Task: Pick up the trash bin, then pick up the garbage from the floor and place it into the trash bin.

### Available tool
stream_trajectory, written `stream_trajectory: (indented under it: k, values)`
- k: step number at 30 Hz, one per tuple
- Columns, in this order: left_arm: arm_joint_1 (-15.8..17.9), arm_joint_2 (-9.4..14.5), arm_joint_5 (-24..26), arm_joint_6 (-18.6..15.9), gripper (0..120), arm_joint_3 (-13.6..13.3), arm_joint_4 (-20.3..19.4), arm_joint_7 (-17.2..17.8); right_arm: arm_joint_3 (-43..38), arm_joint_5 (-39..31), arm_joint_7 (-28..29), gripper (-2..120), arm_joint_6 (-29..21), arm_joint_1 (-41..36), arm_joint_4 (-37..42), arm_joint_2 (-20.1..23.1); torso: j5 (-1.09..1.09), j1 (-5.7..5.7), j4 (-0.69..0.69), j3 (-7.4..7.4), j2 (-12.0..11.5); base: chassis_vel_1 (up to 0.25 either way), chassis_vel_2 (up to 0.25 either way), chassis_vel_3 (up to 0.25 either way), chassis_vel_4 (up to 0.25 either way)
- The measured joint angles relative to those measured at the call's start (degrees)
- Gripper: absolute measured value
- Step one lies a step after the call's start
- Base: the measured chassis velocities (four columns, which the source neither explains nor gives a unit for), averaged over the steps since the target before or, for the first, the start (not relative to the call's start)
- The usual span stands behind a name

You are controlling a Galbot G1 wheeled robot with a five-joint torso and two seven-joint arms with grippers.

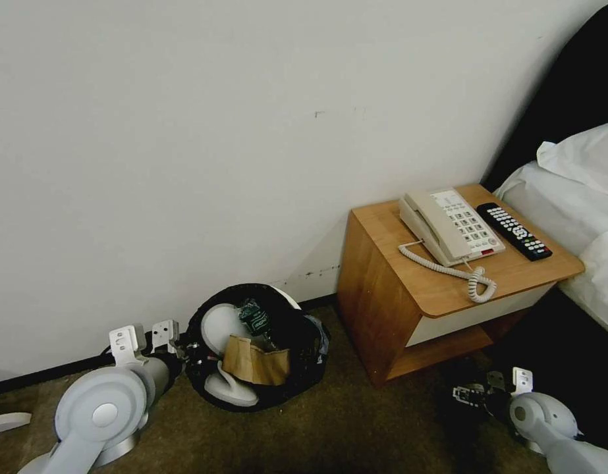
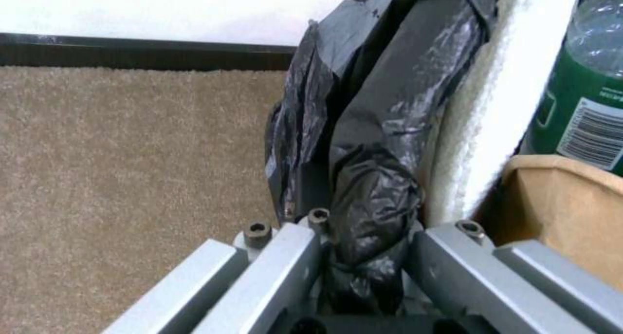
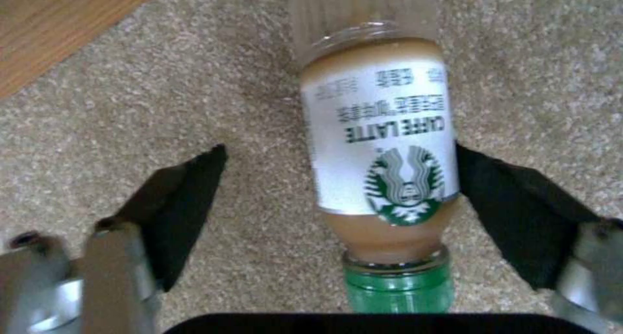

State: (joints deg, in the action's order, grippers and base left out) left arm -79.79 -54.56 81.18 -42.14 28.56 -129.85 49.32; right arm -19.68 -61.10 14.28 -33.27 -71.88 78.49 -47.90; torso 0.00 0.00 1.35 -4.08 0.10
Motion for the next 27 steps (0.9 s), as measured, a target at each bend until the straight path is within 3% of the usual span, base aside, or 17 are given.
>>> stream_trajectory:
  k: [12, 13, 19, 27]
  values:
    - [-0.4, -0.6, -0.9, 0.0, 0, -0.7, 0.1, 0.0, 0.0, 1.3, -0.4, 54, 0.9, 0.7, -1.7, 0.1, 0.00, 0.00, 0.00, 0.00, 0.0, 0.000, 0.000, 0.000, 0.000]
    - [-0.6, -0.6, -1.0, 0.0, 0, -0.6, 0.0, -0.1, 0.1, 1.4, -0.5, 44, 1.0, 0.8, -1.9, 0.2, 0.00, 0.00, 0.00, 0.00, 0.0, 0.000, 0.000, 0.000, 0.000]
    - [-0.6, -0.6, -1.2, 0.0, 0, -0.6, -0.1, -0.1, 0.3, 1.6, -0.8, 32, 1.2, 1.2, -2.5, 0.1, -0.01, 0.00, 0.00, 0.00, 0.0, 0.000, 0.000, 0.000, 0.000]
    - [-0.7, -0.8, -1.4, 0.0, 0, -0.7, -0.1, -0.1, 0.7, 2.2, -1.2, 31, 1.5, 1.9, -3.5, -0.5, -0.05, -0.01, 0.01, 0.01, 0.0, 0.000, 0.000, 0.000, 0.000]
